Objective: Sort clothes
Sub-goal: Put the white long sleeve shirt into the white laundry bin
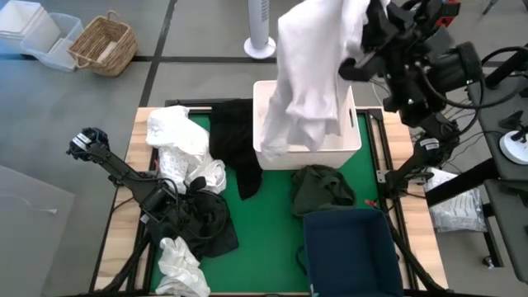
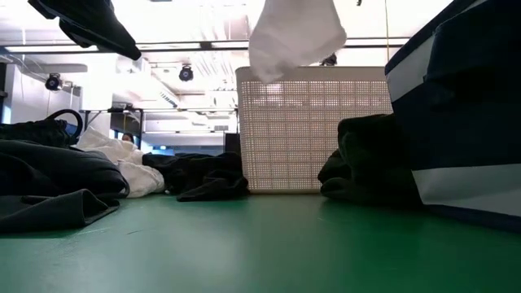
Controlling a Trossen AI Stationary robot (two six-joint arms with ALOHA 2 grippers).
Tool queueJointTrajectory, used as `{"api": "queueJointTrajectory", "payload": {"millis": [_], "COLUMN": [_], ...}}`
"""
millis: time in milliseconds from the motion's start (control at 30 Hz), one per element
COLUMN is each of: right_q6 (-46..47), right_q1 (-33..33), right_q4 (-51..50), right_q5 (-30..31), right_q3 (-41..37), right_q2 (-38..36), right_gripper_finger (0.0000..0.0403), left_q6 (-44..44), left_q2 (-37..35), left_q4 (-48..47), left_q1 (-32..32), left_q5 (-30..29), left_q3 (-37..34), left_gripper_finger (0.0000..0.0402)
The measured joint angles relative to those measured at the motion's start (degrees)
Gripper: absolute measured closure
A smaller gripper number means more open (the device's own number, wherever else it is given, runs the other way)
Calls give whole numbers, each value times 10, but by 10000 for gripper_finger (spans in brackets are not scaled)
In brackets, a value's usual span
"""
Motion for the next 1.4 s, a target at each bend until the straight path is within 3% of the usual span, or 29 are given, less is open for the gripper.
{"api": "queueJointTrajectory", "payload": {"millis": [133, 333, 833, 1400], "right_q6": [-77, -104, 40, 173], "right_q1": [-14, -54, -165, -176], "right_q4": [-10, -77, -283, -515], "right_q5": [73, 121, 138, 121], "right_q3": [0, -1, -2, -2], "right_q2": [1, 9, 19, 27], "right_gripper_finger": [390, 390, 390, 390], "left_q6": [0, 2, 2, 2], "left_q2": [0, 0, 0, 0], "left_q4": [0, 0, -1, -1], "left_q1": [0, 0, 0, 0], "left_q5": [0, 0, 0, 0], "left_q3": [0, 0, 0, 0], "left_gripper_finger": [286, 286, 286, 286]}}
